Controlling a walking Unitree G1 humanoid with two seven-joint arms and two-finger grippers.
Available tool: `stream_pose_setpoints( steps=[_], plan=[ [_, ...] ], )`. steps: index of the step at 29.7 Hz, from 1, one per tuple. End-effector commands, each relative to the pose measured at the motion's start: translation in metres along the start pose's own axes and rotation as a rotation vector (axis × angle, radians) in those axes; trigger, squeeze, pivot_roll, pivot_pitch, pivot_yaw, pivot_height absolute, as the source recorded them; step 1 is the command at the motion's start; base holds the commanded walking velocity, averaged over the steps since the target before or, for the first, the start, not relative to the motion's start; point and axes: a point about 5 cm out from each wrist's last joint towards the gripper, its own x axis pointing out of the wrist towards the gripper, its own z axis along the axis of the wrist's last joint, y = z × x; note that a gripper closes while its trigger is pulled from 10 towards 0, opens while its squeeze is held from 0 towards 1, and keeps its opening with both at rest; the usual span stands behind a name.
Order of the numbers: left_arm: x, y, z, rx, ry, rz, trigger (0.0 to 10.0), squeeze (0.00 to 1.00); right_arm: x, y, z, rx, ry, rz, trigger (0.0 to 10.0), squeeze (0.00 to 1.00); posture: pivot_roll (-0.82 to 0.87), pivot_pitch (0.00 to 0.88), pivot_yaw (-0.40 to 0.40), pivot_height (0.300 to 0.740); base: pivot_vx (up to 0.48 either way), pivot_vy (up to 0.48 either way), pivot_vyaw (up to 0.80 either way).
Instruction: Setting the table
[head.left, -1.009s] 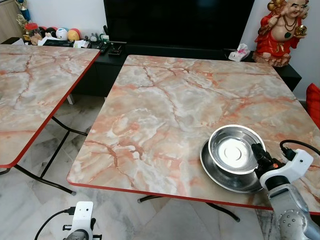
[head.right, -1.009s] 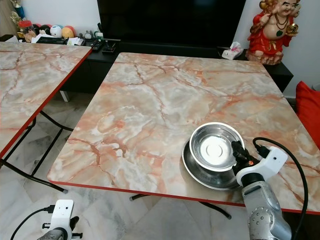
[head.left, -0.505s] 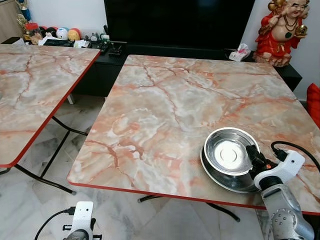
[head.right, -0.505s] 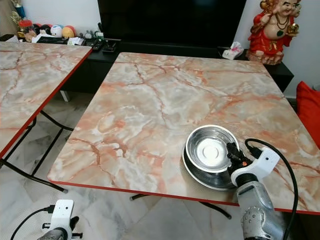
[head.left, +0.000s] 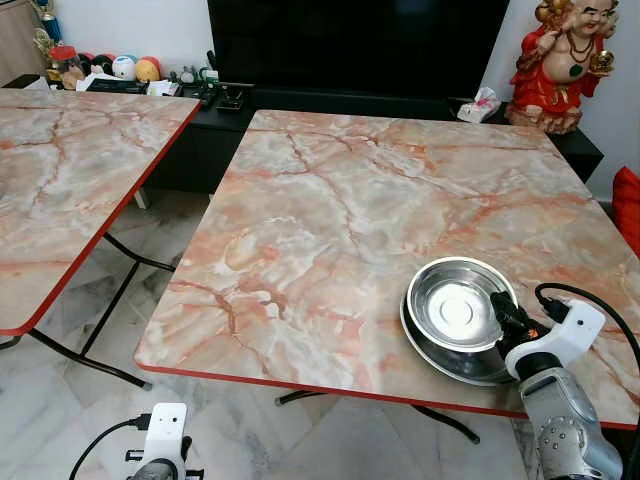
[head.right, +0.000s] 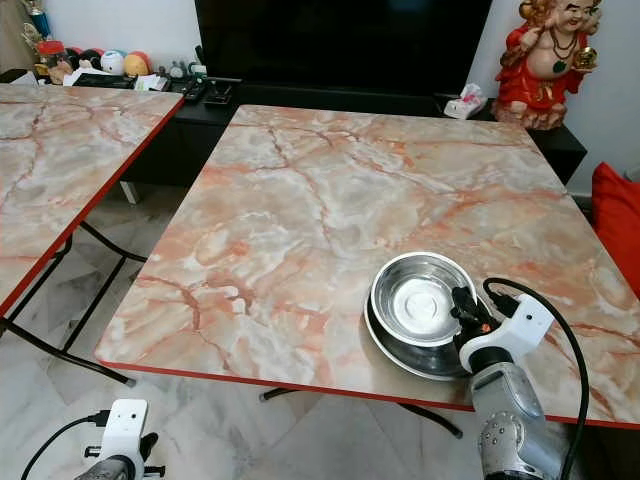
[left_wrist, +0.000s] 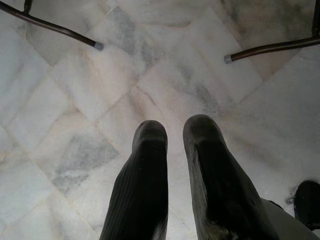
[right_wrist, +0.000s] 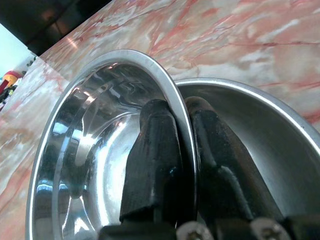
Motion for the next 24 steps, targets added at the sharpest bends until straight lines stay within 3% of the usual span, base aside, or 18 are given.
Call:
stream_pose_setpoints(
  steps=[1, 24],
  plan=[
    [0.000, 0.000, -0.002, 0.001, 0.019, -0.002, 10.0, 0.00, 0.001, -0.002, -0.001, -0.005, 0.004, -0.017, 10.0, 0.00, 0.04, 0.000, -0.034, 0.740, 0.000, 0.000, 0.00],
    [0.000, 0.000, -0.002, 0.003, 0.017, -0.002, 10.0, 0.00, -0.001, -0.013, 0.007, -0.013, -0.021, -0.063, 10.0, 0.00, 0.04, 0.000, -0.032, 0.740, 0.000, 0.000, 0.00]
  ],
)
